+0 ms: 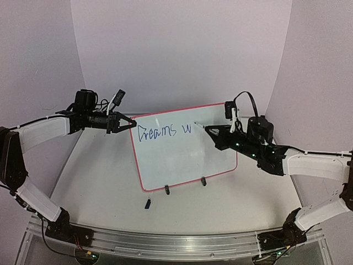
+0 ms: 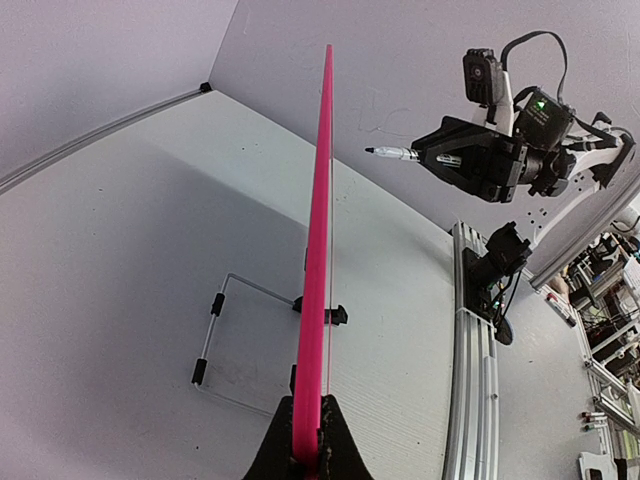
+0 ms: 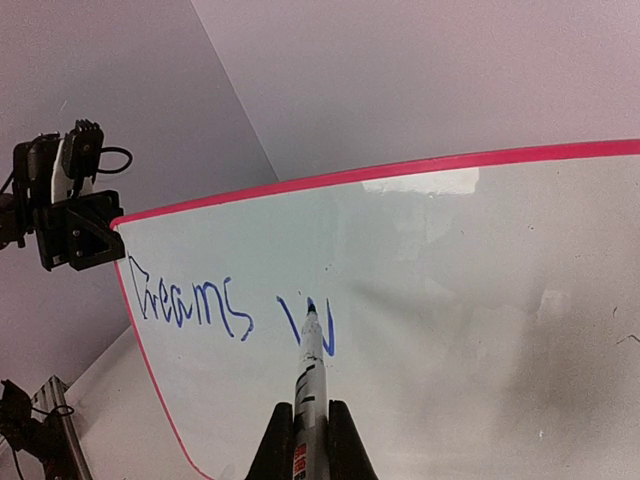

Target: Write a sentence on the whiteboard

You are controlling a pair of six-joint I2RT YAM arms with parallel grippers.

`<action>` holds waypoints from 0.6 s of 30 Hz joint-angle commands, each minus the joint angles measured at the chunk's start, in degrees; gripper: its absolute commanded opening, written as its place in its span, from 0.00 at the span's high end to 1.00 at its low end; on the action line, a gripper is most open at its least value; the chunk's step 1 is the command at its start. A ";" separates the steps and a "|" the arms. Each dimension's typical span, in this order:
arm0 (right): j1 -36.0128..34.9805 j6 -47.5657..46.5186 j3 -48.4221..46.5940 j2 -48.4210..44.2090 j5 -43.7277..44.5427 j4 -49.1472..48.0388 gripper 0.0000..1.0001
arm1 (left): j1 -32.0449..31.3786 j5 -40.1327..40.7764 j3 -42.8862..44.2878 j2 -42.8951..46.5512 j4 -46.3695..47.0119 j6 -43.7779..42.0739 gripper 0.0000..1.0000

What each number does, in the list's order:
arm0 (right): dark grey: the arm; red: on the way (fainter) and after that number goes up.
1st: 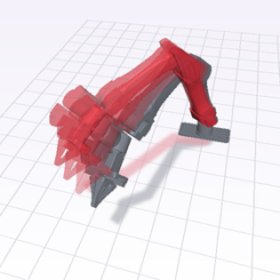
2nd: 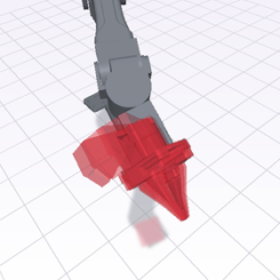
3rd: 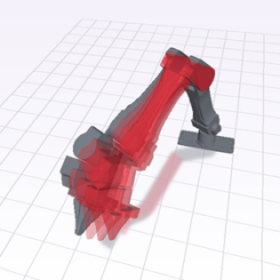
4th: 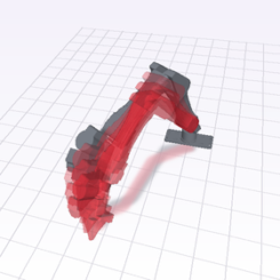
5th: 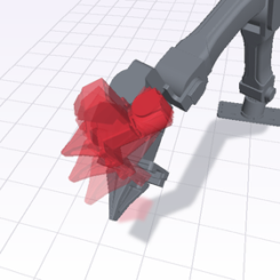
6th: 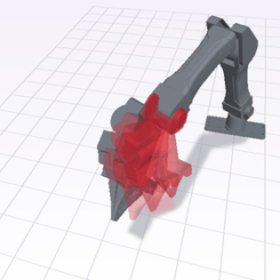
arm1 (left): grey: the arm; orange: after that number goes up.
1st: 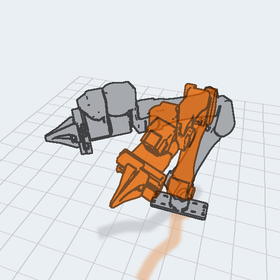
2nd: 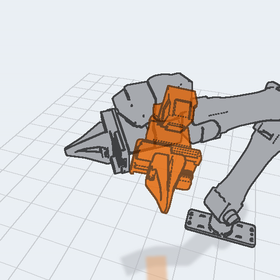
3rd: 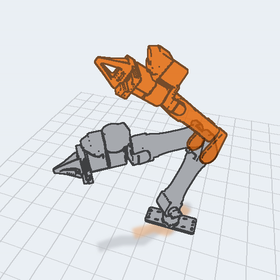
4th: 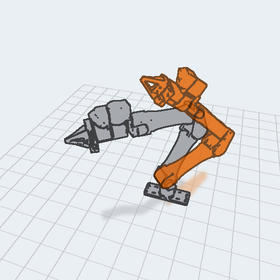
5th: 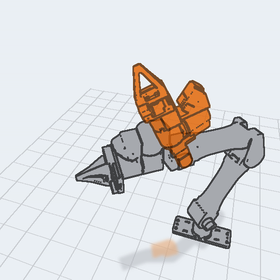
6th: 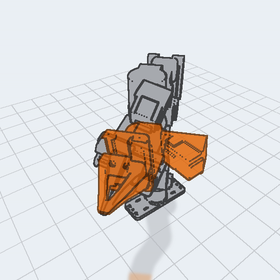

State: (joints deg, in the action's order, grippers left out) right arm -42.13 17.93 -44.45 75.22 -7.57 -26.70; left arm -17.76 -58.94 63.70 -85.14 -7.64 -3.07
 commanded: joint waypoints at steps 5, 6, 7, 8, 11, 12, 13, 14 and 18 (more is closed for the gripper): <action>0.64 0.37 -0.79 2.72 -1.67 -2.83 1.00 | -1.49 1.18 0.02 -0.88 -4.97 -5.96 1.00; 0.69 0.40 -0.81 2.91 -1.68 -2.94 1.00 | -1.49 1.18 0.06 -0.82 -5.01 -5.93 1.00; 0.80 0.43 -1.02 3.35 -1.54 -3.14 1.00 | -1.49 1.24 0.05 -0.82 -5.02 -5.97 1.00; 0.81 0.44 -1.14 3.57 -1.33 -3.12 1.00 | -1.51 1.22 0.02 -0.81 -5.02 -5.95 1.00; 0.99 0.61 -1.26 4.12 -0.08 -3.31 1.00 | -1.49 1.19 0.04 -0.82 -5.07 -5.94 1.00; 1.00 0.61 -1.26 4.25 0.27 -3.35 1.00 | -1.49 1.19 0.07 -0.86 -5.06 -5.98 1.00; 1.06 0.61 -1.30 4.26 0.80 -3.31 1.00 | -1.49 1.20 0.03 -0.82 -5.09 -5.98 1.00; 1.10 0.69 -1.34 4.31 1.21 -3.34 1.00 | -1.49 1.22 0.04 -0.89 -5.10 -5.98 1.00; 1.36 0.70 -1.64 4.90 1.90 -3.39 1.00 | -1.49 1.22 0.14 -1.00 -5.07 -6.04 1.00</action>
State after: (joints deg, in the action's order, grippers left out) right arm -41.23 18.26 -44.45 79.09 -7.44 -27.55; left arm -17.76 -58.92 63.70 -85.14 -7.66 -3.14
